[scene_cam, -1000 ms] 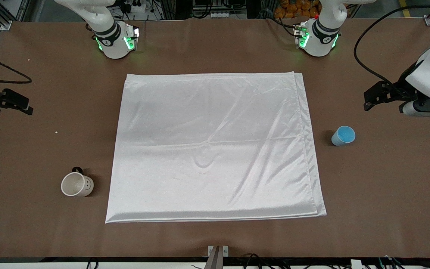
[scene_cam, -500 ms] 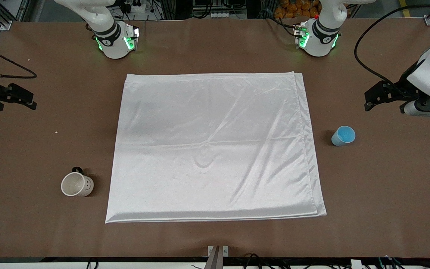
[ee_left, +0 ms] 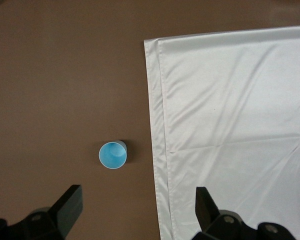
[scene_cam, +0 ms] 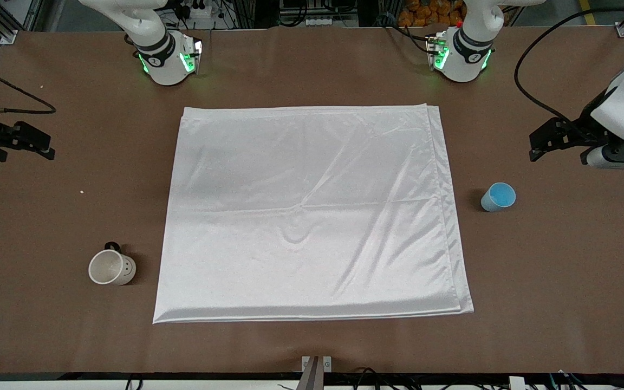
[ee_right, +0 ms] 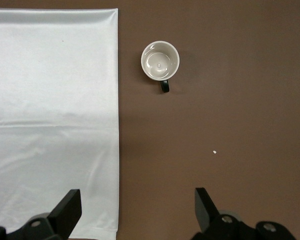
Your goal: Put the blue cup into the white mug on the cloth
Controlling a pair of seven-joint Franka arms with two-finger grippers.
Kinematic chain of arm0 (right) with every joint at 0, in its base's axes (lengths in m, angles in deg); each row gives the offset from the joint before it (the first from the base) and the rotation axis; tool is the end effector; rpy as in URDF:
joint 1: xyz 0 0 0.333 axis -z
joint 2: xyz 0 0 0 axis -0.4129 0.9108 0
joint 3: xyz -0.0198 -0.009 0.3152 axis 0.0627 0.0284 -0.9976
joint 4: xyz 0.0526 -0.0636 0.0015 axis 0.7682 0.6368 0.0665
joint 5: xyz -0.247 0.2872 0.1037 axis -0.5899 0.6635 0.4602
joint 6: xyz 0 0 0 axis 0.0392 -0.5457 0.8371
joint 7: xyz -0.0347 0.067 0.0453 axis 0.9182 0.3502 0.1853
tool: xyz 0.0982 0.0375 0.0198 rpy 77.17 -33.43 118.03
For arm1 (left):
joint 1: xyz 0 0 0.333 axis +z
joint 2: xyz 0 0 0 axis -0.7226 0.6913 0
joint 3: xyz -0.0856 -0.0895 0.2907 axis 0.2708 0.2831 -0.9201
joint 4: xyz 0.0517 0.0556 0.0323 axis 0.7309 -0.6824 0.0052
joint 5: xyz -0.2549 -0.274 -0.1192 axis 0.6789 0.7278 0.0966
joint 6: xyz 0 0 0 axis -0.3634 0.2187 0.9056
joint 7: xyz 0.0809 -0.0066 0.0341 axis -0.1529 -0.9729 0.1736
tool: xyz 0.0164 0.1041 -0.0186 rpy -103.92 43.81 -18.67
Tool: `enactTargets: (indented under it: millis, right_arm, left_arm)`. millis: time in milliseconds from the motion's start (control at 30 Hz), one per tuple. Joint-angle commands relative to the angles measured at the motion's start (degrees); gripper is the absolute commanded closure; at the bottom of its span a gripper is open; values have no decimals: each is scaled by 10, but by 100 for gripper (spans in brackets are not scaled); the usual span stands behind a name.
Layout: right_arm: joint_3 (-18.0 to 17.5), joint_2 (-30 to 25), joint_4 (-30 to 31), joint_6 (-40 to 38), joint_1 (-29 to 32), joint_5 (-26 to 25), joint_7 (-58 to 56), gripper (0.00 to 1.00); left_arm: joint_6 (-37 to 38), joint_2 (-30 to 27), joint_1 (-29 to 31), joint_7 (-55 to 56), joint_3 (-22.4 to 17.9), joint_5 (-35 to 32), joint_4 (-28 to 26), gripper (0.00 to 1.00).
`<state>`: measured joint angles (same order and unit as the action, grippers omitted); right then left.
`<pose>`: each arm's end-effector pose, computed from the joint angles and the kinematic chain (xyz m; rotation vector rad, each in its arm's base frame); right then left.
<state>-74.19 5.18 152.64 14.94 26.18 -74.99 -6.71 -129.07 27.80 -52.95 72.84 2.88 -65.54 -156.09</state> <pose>0.5632 -0.0234 0.6060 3.1386 0.0503 -0.0107 0.5772 -0.0889 0.6330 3.1242 -0.1024 0.0906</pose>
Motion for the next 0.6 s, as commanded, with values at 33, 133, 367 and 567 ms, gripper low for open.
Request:
enactTargets:
  millis: [33,133,367,567]
  right_arm:
    - [-2,-20,21,5,1,-8,-5,0]
    - [-2,-19,21,4,1,-8,-5,0]
    - [-1,-14,25,3,2,-10,-10,0]
    - [-2,-11,84,51,4,-6,-8,0]
  left_arm:
    - [-5,-7,2,-2,3,-7,-21,0]
    - [-15,-10,2,-2,3,-7,-37,0]
    - [-62,-25,2,-2,3,-7,-112,0]
    - [-112,-43,3,-2,2,-7,-181,0]
